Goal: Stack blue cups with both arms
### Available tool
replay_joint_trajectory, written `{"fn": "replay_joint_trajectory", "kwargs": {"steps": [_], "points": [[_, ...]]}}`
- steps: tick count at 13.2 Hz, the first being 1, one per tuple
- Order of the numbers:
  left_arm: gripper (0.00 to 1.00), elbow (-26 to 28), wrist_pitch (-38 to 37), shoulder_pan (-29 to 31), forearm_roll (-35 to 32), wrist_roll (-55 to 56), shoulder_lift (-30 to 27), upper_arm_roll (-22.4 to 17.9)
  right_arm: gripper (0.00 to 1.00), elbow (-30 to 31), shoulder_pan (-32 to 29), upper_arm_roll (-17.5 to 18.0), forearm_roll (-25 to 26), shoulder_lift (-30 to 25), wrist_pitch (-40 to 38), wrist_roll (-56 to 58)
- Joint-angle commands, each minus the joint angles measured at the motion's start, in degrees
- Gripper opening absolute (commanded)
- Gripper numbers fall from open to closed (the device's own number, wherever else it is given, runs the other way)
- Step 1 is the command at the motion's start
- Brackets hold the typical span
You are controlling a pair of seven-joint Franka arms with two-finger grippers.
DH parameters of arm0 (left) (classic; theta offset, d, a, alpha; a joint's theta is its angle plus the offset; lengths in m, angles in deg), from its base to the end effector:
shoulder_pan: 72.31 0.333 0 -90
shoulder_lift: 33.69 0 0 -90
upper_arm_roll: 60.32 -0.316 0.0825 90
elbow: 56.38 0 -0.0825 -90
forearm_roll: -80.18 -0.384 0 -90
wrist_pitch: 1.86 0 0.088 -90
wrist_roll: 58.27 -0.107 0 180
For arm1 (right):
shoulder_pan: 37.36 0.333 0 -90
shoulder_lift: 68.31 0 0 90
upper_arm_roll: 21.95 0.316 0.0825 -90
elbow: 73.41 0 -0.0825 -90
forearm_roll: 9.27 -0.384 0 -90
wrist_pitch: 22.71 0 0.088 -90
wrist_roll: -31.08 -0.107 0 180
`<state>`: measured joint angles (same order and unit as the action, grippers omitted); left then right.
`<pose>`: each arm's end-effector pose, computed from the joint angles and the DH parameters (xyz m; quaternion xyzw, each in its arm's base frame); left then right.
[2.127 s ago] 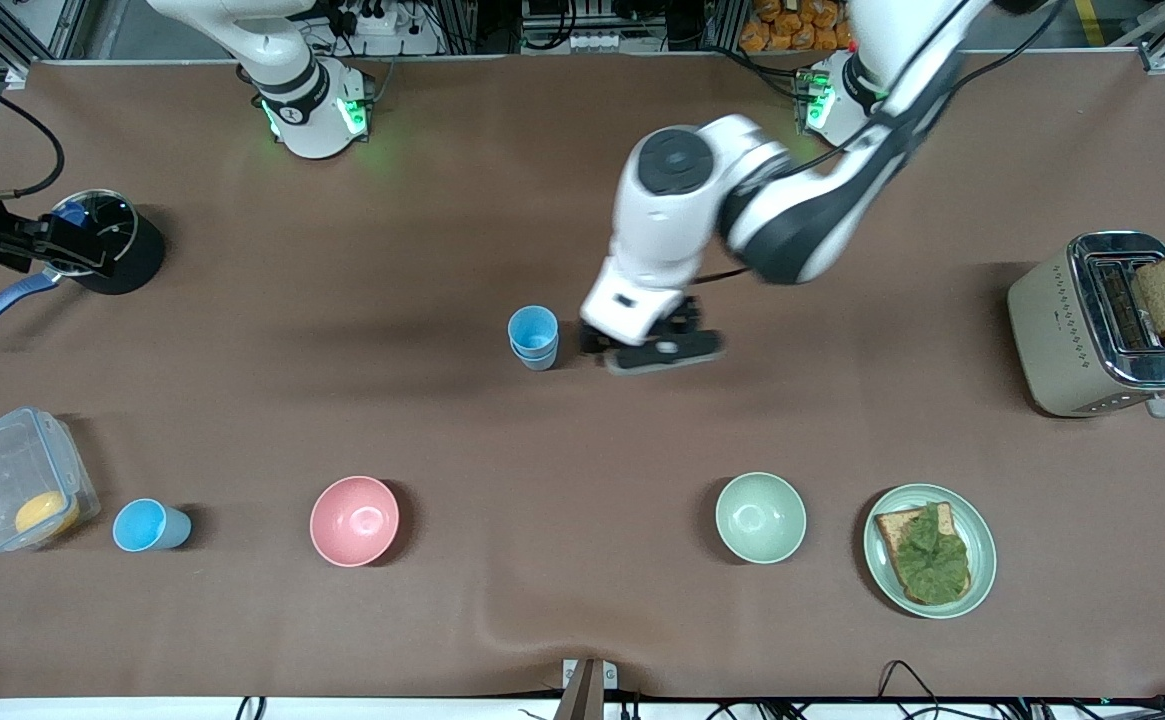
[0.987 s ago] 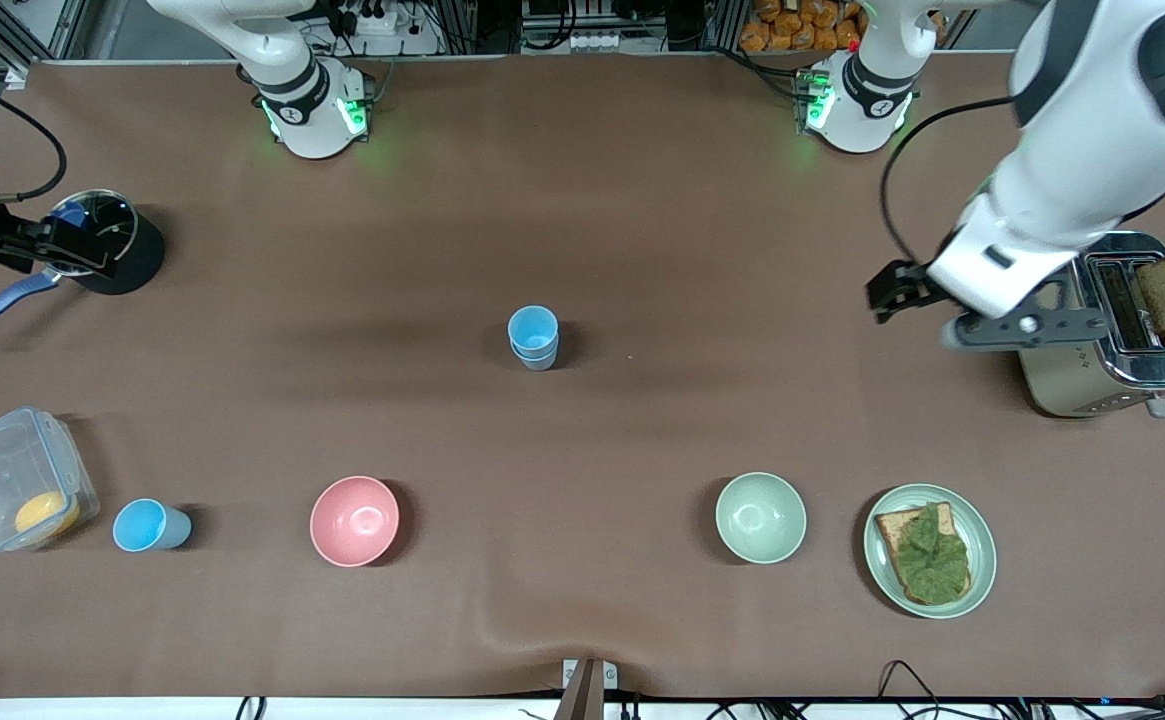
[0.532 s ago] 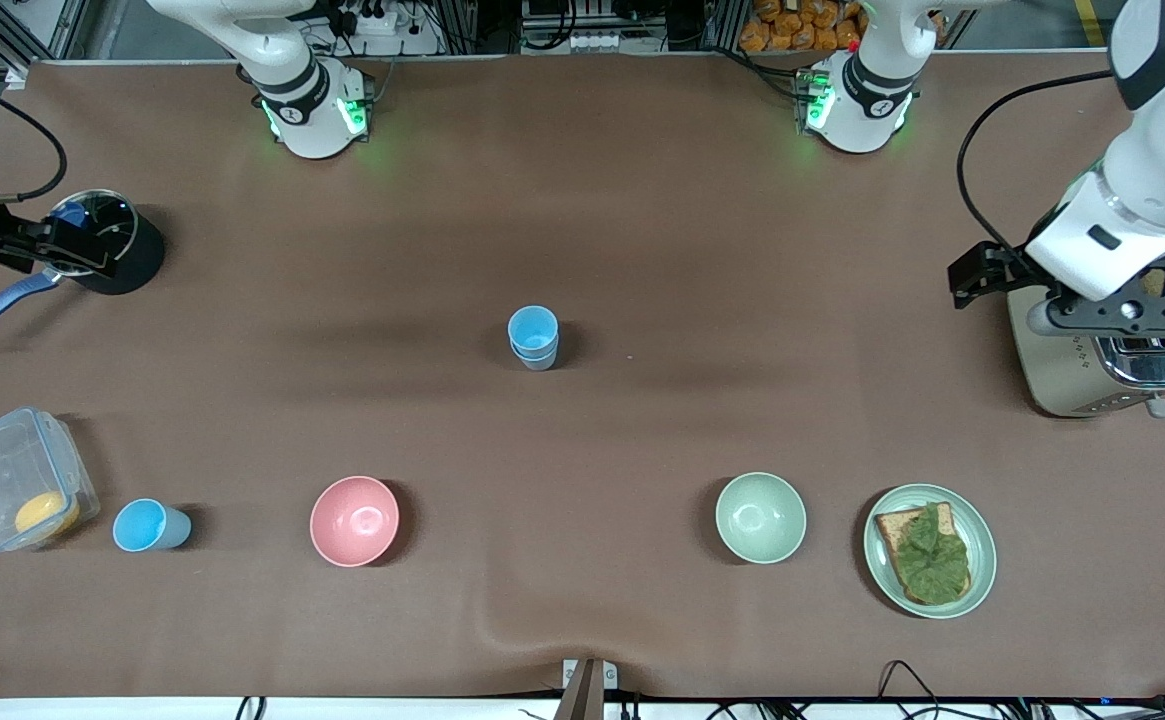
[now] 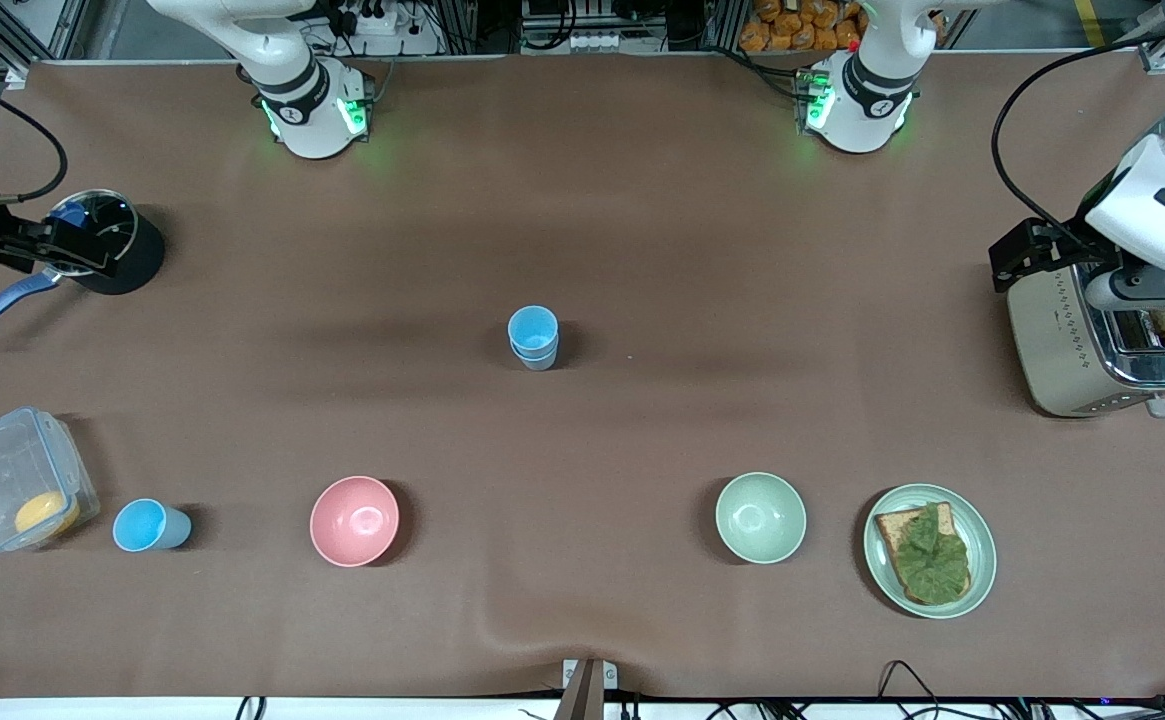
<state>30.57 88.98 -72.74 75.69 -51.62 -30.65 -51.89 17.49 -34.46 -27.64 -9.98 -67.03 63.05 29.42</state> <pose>0.5673 -0.0777 0.6216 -0.9992 0.0194 -0.0124 0.0339 0.5513 -0.0249 0.5988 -0.9977 0.0387 0.0559 0.0056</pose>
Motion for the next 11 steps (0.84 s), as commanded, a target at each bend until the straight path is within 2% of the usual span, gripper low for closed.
{"fn": "replay_joint_trajectory", "kwargs": {"steps": [1, 11], "points": [[1.0, -0.03, -0.39, 0.08, 1.42, -1.91, -0.23, -0.16, 1.0, -0.98, -1.05, 0.77, 0.89, 0.38, -0.95, -0.01], [1.0, -0.73, -0.66, 0.52, 1.94, -1.64, -0.23, -0.6, 1.0, -0.98, -1.13, 0.77, 0.98, 0.38, -1.12, -0.01]]}}
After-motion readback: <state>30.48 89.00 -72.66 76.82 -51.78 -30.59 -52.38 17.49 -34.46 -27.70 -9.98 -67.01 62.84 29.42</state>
